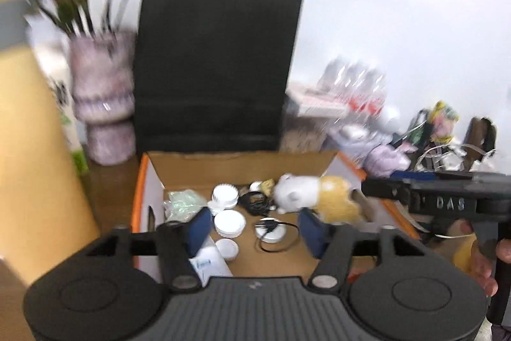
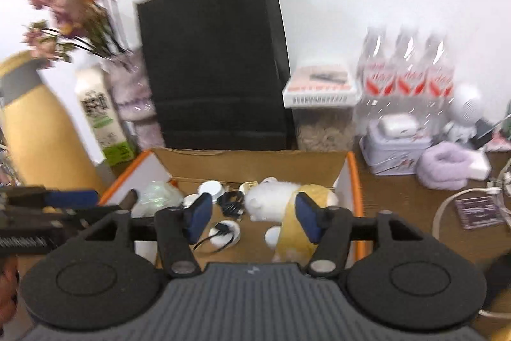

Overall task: Organize objects
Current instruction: 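Withdraw both tools from the box back over the table, then grasp the pink-banded black cable with the left tool while the right tool grasps the red fabric rose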

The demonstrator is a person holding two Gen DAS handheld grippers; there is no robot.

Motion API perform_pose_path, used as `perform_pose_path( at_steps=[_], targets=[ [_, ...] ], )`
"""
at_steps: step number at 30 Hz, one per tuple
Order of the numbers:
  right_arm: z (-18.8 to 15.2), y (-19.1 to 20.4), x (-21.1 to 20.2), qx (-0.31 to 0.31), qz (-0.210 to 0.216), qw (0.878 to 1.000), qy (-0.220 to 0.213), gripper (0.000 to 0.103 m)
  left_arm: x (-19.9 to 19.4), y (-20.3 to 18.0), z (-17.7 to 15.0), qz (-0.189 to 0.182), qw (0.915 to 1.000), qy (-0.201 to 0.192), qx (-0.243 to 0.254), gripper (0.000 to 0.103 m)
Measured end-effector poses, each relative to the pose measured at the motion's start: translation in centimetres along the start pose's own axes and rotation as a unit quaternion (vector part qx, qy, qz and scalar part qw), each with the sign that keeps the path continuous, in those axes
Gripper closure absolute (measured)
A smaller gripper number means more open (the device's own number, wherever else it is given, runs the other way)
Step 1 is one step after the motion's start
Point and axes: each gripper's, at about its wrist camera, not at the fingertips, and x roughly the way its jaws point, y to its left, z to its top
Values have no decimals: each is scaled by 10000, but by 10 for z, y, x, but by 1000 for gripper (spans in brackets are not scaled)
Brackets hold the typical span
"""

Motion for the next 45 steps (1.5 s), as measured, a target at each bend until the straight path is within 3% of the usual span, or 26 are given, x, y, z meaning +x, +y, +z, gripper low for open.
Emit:
perform_pose_path(
  at_steps=[4,9,13,15,18,24,29,34,39,45],
  targets=[
    [-44,16,-78,-113,43,9996,-273,25,-79,-22,-47,-9,9989,-439,139,21],
    [-130,37,-163,57,237,9992,-312,17,-150,-57,-125,-212,9995,-243,-6,17],
    [-193,50,-213,261,336,9991,-8,14,-193,-76,-180,9,9999,-49,-131,17],
    [-218,60,-229,185,226,9995,156,14,-204,-83,-202,54,9992,191,-343,17],
    [-245,77,-245,-7,183,9996,217,14,-209,-94,-226,107,9984,466,-285,19],
    [-257,83,-258,-17,142,9998,147,14,-215,-96,-226,242,9993,235,-147,19],
    [-244,69,-239,21,0,9999,101,15,-187,-82,-210,381,9987,256,-215,28],
    [-208,55,-195,-68,-79,9999,-86,16,-135,-65,-167,278,9995,-12,139,29],
    [-156,40,-110,51,17,10000,-57,16,-41,-51,-121,191,9970,335,667,30],
    [-120,23,-11,500,41,9986,180,22,32,-35,-110,379,9940,702,747,38]
  ],
)
